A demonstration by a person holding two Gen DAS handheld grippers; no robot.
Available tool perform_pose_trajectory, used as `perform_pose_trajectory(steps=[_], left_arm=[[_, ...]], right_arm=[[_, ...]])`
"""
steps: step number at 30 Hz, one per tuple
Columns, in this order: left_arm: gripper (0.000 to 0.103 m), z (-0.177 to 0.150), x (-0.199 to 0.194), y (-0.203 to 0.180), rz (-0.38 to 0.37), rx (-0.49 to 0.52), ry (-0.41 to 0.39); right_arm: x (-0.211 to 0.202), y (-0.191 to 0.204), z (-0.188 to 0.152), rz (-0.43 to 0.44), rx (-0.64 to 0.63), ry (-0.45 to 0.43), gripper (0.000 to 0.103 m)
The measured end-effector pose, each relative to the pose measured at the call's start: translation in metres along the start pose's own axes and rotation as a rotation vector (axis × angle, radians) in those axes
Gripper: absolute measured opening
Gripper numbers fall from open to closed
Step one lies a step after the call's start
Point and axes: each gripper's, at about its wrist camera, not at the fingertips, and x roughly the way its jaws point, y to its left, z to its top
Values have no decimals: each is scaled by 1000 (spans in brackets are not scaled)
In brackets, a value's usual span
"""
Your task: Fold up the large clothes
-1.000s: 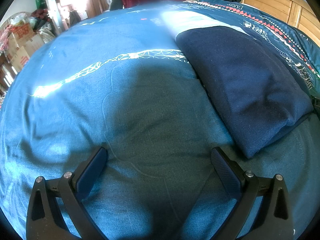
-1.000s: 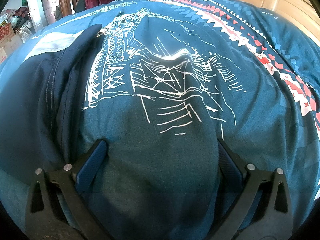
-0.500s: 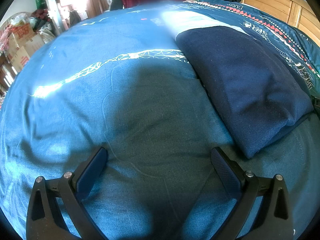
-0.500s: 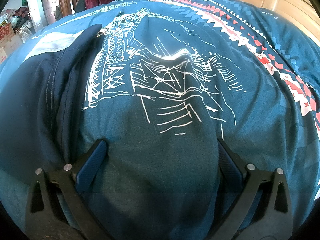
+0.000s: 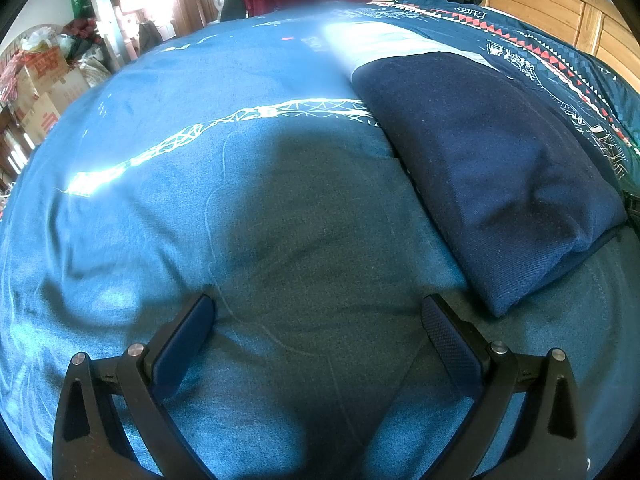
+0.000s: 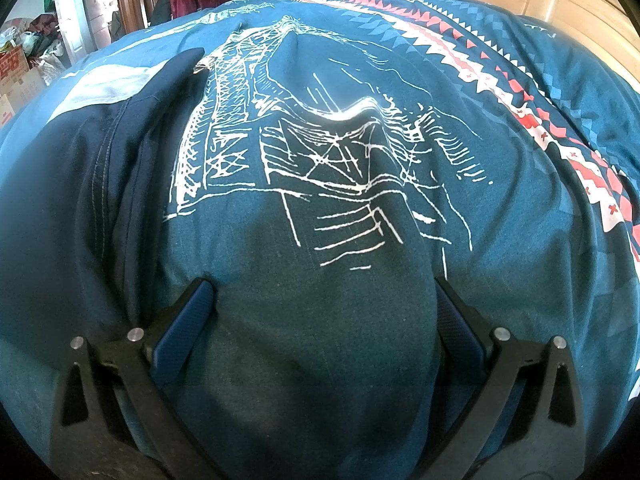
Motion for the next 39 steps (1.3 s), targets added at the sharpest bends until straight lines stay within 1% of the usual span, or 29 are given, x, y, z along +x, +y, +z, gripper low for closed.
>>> perform_pose_trajectory(steps=[39], left_arm=[[103,-4,-5,0,-3,-8,-3]], right_arm=[[0,0,0,0,0,0,103]])
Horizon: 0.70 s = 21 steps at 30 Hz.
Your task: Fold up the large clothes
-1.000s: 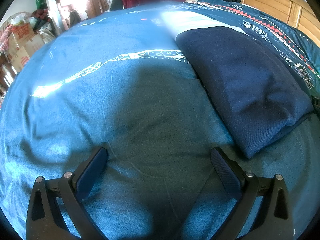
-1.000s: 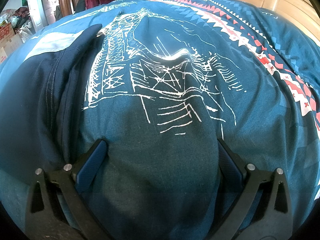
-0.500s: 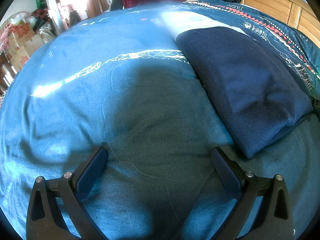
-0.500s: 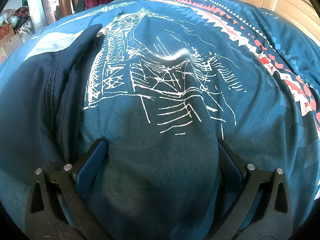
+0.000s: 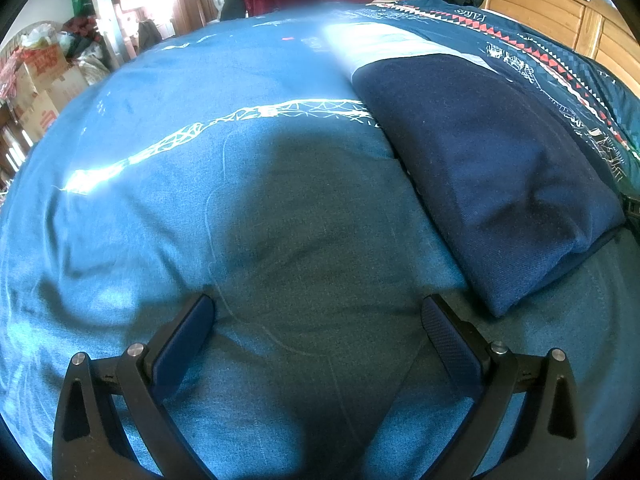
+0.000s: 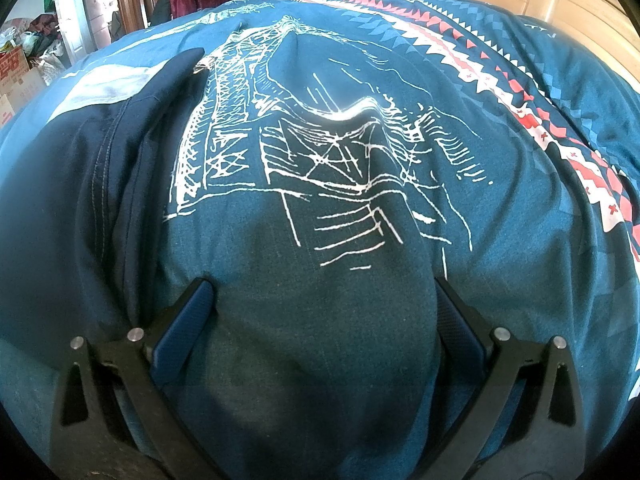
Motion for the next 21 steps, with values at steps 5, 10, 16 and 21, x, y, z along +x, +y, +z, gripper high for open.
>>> perform_pose_trajectory(steps=[5,10,16,21], left_arm=[[103,0,-1,0,-1,-1,0],[103,0,-1,0,-1,-1,0],[103,0,-1,0,-1,-1,0],[103,0,-2,0,4,2,2]], right_arm=[[0,0,0,0,0,0,103],[0,0,0,0,0,0,103],[0,0,0,0,0,0,103],[0,0,0,0,0,0,103]])
